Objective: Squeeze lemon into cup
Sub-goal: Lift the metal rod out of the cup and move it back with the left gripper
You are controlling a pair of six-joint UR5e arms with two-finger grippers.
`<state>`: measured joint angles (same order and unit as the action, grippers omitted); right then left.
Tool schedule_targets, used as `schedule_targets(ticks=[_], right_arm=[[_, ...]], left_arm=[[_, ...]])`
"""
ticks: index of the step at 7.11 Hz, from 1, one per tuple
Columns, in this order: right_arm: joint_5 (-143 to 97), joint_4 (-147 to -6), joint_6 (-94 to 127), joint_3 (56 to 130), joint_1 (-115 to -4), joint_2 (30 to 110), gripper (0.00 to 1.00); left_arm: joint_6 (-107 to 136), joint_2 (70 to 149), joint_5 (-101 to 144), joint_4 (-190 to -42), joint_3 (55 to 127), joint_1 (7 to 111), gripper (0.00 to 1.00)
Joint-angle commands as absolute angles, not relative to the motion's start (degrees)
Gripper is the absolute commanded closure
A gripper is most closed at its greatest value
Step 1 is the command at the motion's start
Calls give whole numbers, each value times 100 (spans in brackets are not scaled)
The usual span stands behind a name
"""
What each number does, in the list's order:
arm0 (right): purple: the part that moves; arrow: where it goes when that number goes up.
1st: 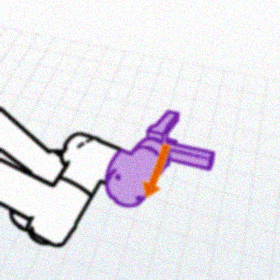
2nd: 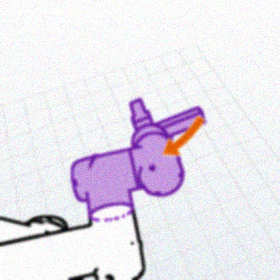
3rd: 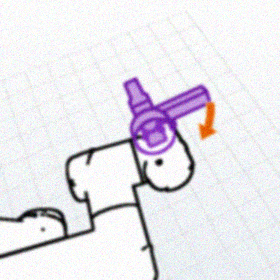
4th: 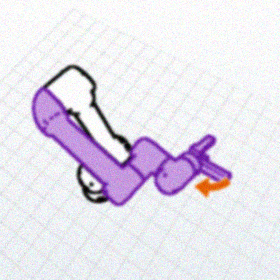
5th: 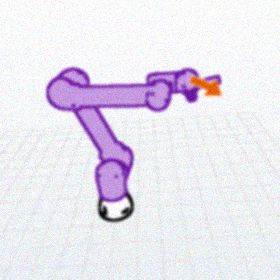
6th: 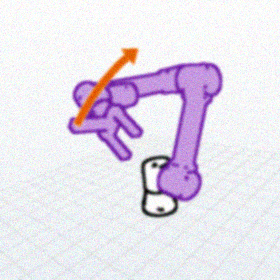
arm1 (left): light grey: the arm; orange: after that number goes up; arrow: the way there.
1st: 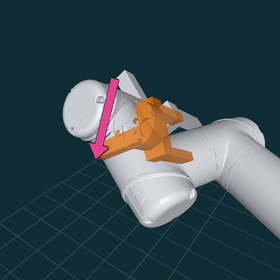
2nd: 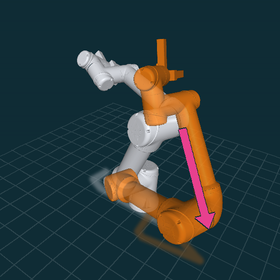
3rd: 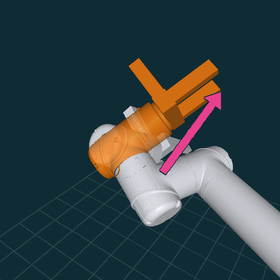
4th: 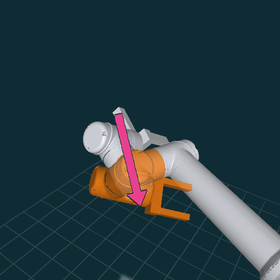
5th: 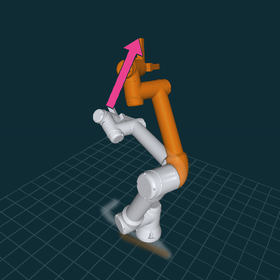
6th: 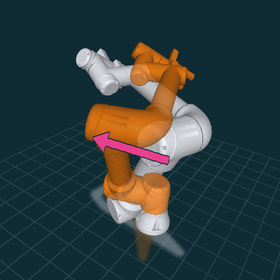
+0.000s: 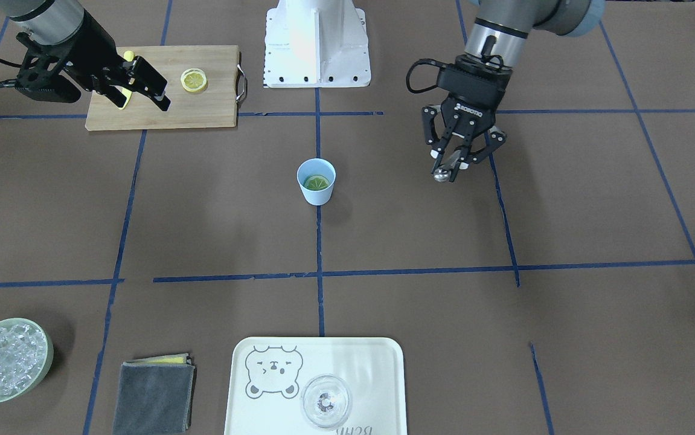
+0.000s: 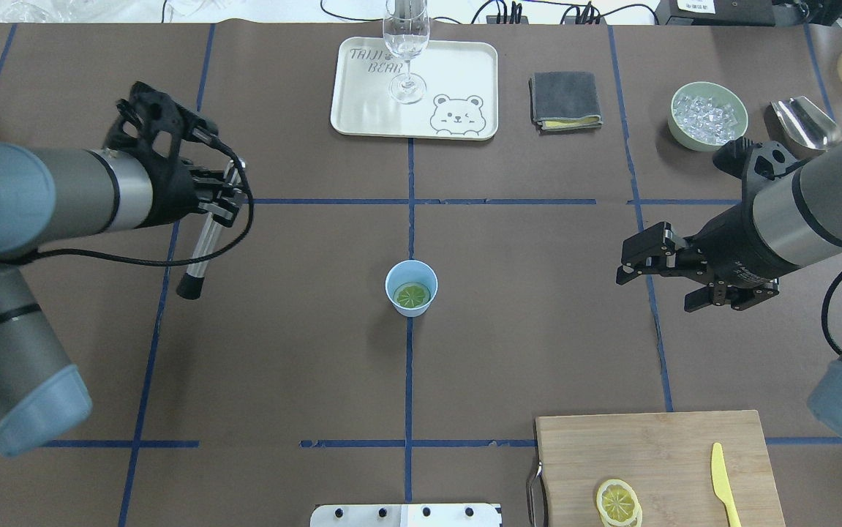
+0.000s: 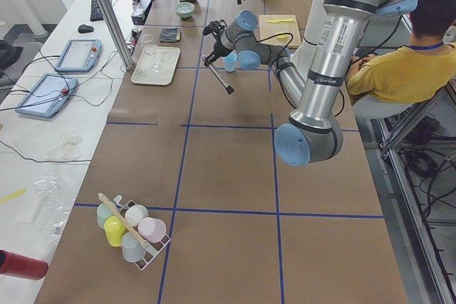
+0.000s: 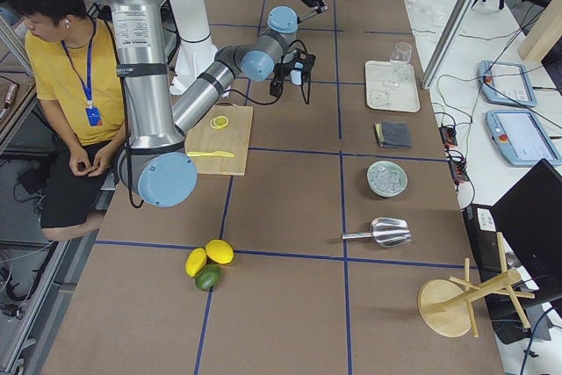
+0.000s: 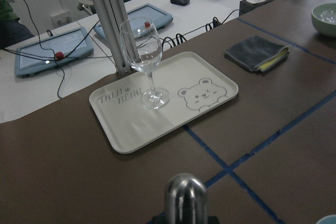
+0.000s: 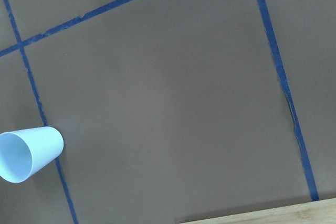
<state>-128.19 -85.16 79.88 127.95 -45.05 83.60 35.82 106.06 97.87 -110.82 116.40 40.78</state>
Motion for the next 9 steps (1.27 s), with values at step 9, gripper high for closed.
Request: schedule_targets(ticks=[9], right_arm=[[-12727,-8517,8051,12964,-4500,8490,0]], left_arm=[[4130,9561,12217,-10926,9327,5704,100]])
